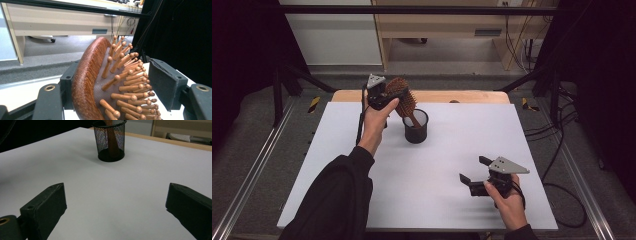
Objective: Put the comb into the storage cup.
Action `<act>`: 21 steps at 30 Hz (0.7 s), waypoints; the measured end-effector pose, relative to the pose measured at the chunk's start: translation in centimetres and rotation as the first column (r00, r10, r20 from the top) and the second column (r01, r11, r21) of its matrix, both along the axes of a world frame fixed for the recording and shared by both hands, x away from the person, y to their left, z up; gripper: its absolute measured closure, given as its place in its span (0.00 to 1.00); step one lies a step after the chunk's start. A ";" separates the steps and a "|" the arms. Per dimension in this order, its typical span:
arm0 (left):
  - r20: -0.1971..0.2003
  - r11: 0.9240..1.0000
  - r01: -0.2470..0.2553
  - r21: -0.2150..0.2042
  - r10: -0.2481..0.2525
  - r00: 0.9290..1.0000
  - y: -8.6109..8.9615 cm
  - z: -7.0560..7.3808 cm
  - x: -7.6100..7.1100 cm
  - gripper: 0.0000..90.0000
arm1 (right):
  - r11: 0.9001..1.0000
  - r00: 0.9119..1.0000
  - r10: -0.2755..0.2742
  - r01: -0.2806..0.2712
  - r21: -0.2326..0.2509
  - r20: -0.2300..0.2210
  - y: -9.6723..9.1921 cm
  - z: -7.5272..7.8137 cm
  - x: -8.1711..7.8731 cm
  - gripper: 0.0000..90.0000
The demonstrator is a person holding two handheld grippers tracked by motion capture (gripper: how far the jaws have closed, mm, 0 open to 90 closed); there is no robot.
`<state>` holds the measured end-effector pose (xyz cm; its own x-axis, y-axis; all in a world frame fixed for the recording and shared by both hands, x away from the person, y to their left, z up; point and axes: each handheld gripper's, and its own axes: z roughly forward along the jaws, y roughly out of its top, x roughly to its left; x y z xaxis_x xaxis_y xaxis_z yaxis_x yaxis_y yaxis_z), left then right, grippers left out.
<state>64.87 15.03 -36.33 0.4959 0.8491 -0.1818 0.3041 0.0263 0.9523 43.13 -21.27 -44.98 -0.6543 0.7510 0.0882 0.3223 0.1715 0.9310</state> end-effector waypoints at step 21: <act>0.000 1.000 -0.004 0.008 0.004 1.000 0.0 -0.1 -0.1 0.31 | 1.000 1.000 0.003 -0.003 -0.002 0.001 0.0 0.0 0.0 0.04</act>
